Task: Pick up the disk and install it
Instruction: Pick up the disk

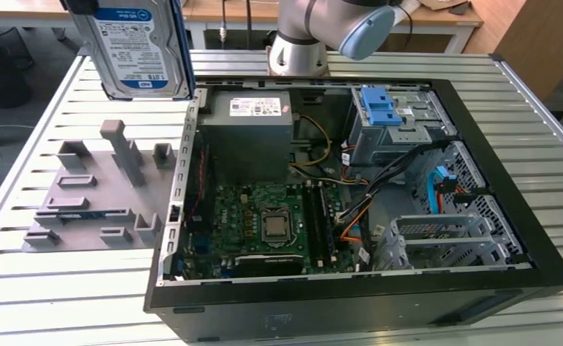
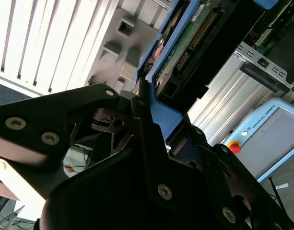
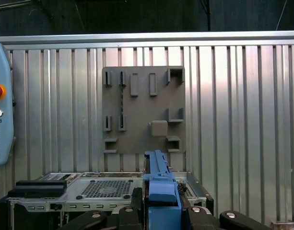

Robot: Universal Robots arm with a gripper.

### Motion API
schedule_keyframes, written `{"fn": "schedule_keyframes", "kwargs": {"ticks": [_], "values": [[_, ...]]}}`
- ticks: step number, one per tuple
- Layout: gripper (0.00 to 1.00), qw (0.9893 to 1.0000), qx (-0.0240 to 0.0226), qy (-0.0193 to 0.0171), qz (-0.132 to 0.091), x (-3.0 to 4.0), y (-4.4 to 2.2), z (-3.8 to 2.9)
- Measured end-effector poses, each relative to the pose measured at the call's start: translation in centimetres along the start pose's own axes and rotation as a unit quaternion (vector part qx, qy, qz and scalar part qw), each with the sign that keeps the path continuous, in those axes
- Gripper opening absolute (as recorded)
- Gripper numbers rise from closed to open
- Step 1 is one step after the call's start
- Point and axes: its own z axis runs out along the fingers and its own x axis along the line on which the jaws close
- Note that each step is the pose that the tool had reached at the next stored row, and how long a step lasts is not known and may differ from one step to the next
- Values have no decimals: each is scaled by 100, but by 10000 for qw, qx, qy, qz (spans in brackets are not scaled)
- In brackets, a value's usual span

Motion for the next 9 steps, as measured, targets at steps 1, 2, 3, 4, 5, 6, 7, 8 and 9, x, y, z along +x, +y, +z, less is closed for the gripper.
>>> {"fn": "schedule_keyframes", "kwargs": {"ticks": [1,2,3,4,5,6,7,8,9], "values": [[36,10000,0,0,0,3,-6,0],[36,10000,0,0,0,7,-14,0],[36,10000,0,0,1,12,-22,0],[36,10000,0,0,1,16,-30,0],[36,10000,0,0,0,22,-41,0],[36,10000,0,0,0,29,-52,0],[36,10000,0,0,0,37,-65,0],[36,10000,0,0,1,45,-78,0],[36,10000,0,0,0,53,-91,0]]}}
